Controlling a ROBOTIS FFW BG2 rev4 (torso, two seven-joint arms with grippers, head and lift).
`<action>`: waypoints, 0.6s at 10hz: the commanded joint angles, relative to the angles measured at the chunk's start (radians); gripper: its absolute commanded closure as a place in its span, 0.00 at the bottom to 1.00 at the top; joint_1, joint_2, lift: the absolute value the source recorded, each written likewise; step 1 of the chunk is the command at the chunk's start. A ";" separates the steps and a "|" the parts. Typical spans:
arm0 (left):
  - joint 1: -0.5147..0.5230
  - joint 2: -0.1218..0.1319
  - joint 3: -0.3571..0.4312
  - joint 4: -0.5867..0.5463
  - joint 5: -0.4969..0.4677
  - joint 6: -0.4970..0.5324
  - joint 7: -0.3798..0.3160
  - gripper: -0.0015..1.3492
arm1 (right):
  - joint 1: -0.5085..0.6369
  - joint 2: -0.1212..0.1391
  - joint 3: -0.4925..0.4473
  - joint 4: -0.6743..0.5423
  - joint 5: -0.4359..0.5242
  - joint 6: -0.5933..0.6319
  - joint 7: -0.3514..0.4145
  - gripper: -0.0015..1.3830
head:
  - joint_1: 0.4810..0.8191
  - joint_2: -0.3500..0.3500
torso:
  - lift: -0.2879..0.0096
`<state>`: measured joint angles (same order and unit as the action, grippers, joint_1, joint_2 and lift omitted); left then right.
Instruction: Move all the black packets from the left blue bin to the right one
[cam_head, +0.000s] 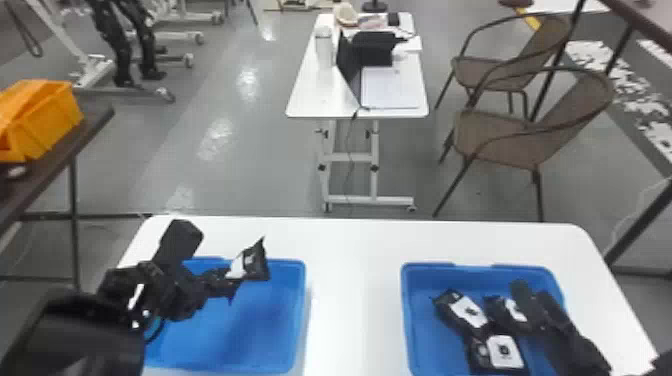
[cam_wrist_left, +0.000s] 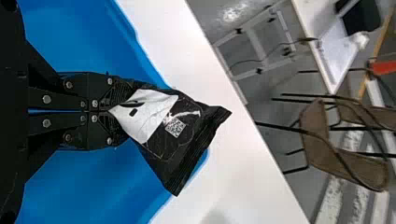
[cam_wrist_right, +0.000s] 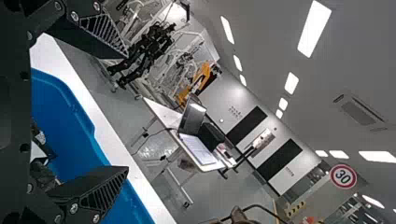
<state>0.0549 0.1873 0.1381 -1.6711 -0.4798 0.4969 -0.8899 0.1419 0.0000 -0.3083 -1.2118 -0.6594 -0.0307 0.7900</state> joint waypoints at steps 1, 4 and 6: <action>0.017 -0.035 -0.038 -0.052 0.084 -0.133 0.042 0.88 | -0.013 0.001 0.009 -0.015 0.009 -0.006 0.017 0.13 | 0.63 0.54 | 0.97; -0.129 -0.006 -0.175 0.202 0.342 -0.354 0.121 0.86 | -0.088 0.001 0.075 -0.012 0.041 -0.009 0.055 0.13 | 0.63 0.41 | 0.97; -0.283 0.020 -0.350 0.380 0.449 -0.408 0.164 0.86 | -0.140 0.001 0.137 -0.005 0.050 -0.023 0.054 0.13 | 0.63 0.39 | 0.97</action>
<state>-0.1857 0.2034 -0.1649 -1.3390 -0.0559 0.1002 -0.7251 0.0156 0.0000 -0.1876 -1.2186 -0.6114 -0.0508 0.8439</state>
